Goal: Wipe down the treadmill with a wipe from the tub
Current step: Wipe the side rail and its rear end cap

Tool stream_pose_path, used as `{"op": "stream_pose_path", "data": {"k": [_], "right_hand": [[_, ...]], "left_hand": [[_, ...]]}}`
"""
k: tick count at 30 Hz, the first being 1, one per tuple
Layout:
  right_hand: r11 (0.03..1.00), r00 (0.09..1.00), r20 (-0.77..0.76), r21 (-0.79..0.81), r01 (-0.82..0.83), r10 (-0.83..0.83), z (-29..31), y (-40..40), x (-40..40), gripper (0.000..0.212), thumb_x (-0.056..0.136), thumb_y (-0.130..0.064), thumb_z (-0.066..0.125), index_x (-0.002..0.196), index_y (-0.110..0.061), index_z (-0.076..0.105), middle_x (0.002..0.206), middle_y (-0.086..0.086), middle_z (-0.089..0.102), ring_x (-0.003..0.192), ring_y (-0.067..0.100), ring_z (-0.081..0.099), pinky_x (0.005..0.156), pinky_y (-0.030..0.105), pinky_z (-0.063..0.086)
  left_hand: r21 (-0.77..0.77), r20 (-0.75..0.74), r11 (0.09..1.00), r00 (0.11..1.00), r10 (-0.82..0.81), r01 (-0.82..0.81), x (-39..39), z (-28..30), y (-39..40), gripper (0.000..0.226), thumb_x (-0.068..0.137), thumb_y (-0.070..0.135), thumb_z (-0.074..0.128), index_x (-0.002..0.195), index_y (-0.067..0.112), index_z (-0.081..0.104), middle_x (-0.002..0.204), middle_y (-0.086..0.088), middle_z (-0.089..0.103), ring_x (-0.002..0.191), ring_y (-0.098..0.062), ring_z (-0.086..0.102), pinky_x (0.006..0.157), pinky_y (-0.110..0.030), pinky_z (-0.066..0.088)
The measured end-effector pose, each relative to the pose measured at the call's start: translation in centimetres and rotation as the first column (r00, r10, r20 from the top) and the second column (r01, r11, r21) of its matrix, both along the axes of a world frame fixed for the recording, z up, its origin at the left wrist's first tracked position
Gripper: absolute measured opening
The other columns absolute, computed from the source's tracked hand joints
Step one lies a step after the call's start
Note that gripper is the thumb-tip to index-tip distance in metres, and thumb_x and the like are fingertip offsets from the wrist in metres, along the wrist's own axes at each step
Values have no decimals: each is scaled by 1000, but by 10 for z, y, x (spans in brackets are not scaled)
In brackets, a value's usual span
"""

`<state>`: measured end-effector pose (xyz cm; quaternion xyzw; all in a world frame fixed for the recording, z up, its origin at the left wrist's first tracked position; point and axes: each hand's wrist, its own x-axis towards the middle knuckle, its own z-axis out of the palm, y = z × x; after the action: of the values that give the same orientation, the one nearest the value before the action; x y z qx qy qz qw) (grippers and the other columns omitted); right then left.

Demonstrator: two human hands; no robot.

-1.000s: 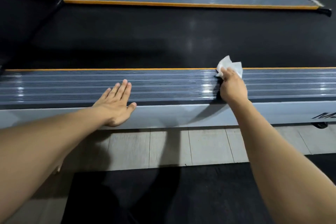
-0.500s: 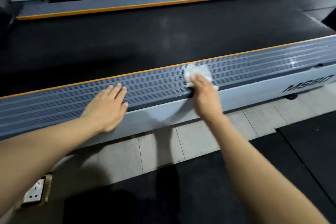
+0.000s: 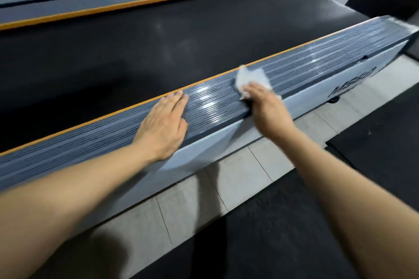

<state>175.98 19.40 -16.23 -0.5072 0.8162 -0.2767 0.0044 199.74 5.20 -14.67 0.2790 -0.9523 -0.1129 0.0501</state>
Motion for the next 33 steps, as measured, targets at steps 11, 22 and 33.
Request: {"op": "stream_pose_path", "data": {"k": [11, 22, 33], "right_hand": [[898, 904, 120, 115, -424, 412, 13, -70, 86, 54, 89, -12, 35, 136, -9, 61, 144, 17, 55, 138, 28, 47, 117, 37, 33], [983, 988, 57, 105, -150, 144, 21, -75, 33, 45, 86, -1, 36, 119, -4, 66, 121, 16, 62, 118, 31, 57, 107, 47, 43], [961, 985, -44, 216, 175, -170, 26, -5, -51, 44, 100, -17, 38, 141, -23, 55, 149, 1, 51, 132, 30, 50, 103, 44, 46]], "left_hand": [[-59, -86, 986, 985, 148, -153, 7, -20, 0, 74, 98, 41, 16, 159, -2, 16, 168, -18, 10, 157, -26, 9, 128, -35, 3], [-65, -76, 985, 985, 157, -162, 2, -17, 5, 72, 100, 39, 12, 160, -1, 11, 169, -18, 6, 157, -26, 5, 128, -39, 5], [-83, -37, 994, 997, 71, -74, 7, -22, -2, 67, 103, 41, 12, 161, 8, 17, 169, -12, 13, 157, -27, 9, 128, -43, 7]]}}
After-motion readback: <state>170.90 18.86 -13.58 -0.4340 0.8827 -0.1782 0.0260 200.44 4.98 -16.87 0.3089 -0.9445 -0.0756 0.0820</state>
